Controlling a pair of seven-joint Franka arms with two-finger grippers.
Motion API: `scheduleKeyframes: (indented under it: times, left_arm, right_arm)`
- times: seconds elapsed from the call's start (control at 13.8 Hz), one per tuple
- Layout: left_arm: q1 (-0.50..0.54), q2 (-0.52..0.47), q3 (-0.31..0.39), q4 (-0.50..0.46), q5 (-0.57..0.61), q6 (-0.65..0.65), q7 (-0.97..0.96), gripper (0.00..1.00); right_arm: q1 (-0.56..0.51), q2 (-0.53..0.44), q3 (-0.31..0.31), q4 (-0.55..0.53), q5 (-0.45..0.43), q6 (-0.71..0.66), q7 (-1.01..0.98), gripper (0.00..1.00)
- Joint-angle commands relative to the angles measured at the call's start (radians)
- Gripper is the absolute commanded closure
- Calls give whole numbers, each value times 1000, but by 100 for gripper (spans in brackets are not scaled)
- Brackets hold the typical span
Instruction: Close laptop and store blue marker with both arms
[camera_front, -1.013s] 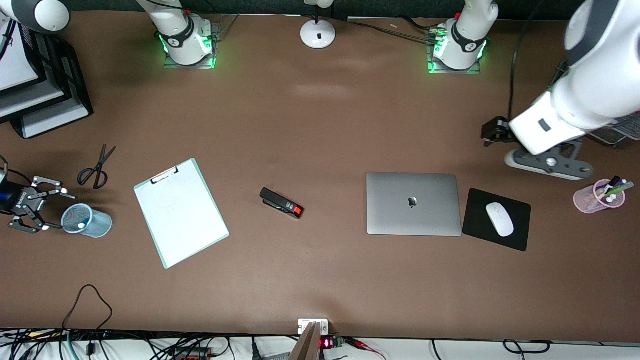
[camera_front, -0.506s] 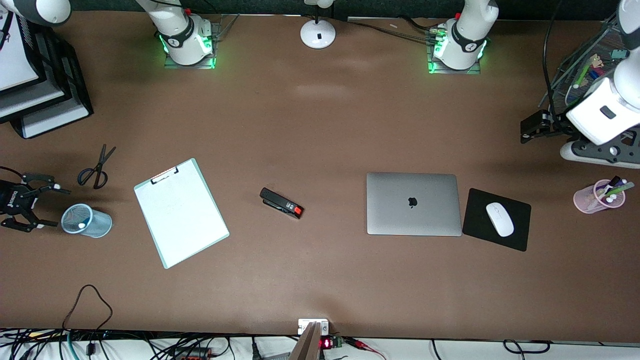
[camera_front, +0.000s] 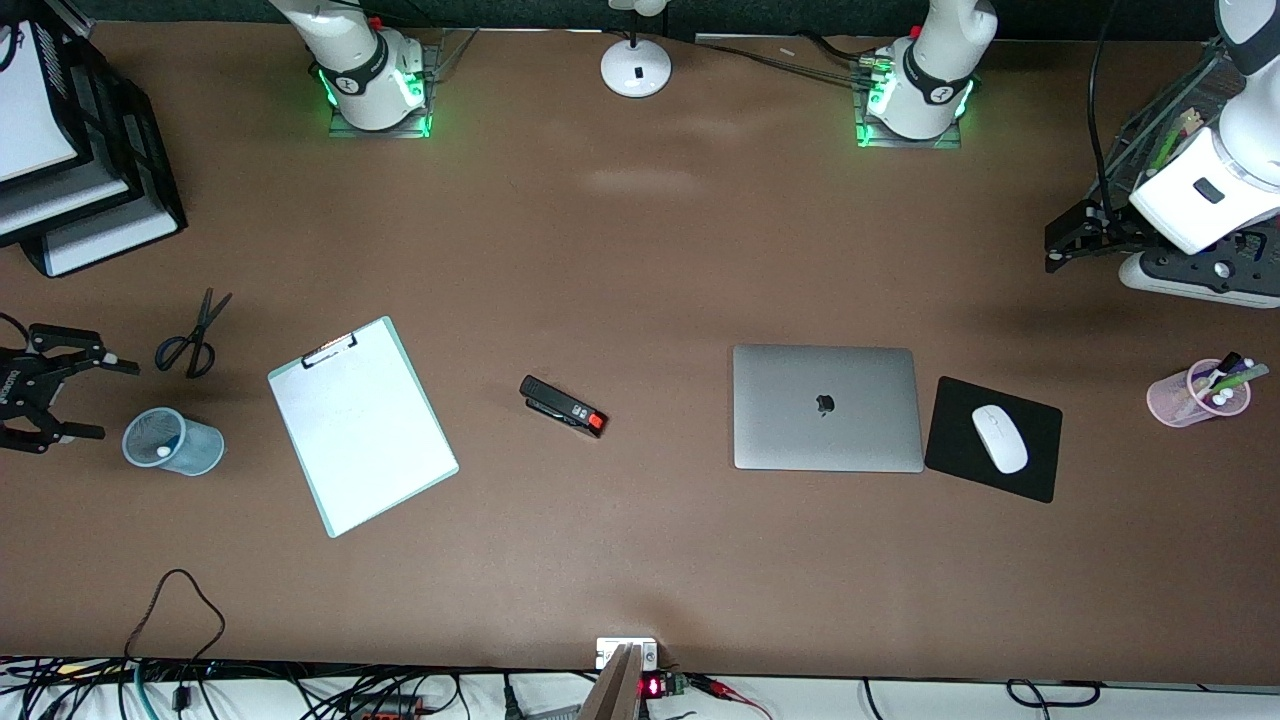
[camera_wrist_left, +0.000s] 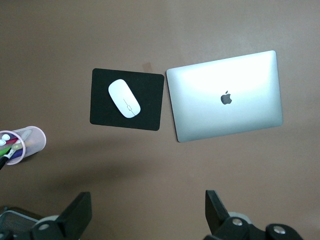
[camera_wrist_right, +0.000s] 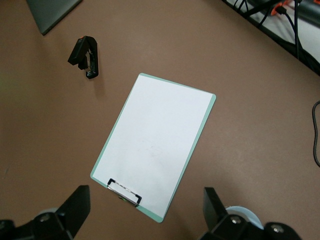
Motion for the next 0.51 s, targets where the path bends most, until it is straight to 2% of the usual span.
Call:
scheduleKeyframes:
  times: [0.0, 0.43]
  left_arm:
    - [-14, -13, 20, -13, -17, -26, 36, 0]
    - [-14, -4, 20, -1, -11, -29, 36, 0]
  right_arm:
    - [67, -53, -1, -16, -107, 0, 166, 0]
    - [217, -99, 2, -16, -274, -12, 464, 0]
